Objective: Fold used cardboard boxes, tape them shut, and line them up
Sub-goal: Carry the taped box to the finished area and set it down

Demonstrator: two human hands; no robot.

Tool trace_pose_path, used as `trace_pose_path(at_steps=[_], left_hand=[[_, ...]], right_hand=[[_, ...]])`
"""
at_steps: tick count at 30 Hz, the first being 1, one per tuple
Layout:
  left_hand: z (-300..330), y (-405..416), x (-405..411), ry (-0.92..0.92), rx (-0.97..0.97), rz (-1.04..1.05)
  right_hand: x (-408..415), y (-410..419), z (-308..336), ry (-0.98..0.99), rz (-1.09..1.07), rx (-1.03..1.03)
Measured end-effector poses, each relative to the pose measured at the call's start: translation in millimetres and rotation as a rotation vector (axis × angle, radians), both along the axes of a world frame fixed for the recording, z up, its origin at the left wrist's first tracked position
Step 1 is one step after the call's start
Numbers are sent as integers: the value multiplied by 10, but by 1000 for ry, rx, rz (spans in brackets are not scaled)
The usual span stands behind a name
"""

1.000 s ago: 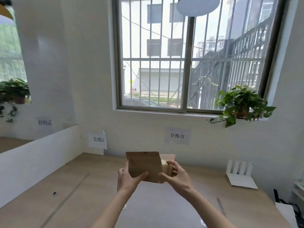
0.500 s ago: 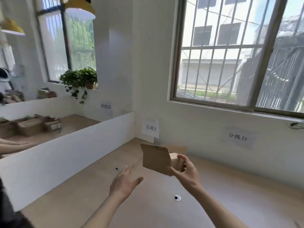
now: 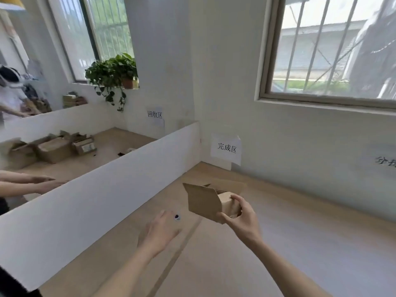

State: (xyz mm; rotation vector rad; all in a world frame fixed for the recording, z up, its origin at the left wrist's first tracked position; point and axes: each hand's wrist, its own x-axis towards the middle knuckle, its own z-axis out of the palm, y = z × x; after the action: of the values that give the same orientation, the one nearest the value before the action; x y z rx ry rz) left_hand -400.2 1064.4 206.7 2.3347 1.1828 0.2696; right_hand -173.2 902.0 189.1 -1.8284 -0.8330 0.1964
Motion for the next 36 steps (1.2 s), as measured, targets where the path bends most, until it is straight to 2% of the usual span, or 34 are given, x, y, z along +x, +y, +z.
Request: trace_pose_path(at_steps=[6, 19, 23, 28, 31, 36], left_hand=[[-411, 915, 609, -26, -103, -41], [-1891, 2991, 1619, 39, -194, -238], [-2277, 3632, 1694, 91, -178, -275], [-2756, 4305, 1680, 108, -256, -265], [-2942, 4570, 1669, 111, -282, -254], [-3093, 4794, 1682, 103, -331, -225]], right_hand=[[474, 733, -330, 10, -19, -56], [981, 2482, -1328, 55, -125, -174], [1124, 3176, -1759, 112, -144, -157], [1266, 3923, -2331, 189, -93, -188], [1377, 4235, -2570, 173, -41, -258], [1576, 4654, -2874, 212, -75, -317]])
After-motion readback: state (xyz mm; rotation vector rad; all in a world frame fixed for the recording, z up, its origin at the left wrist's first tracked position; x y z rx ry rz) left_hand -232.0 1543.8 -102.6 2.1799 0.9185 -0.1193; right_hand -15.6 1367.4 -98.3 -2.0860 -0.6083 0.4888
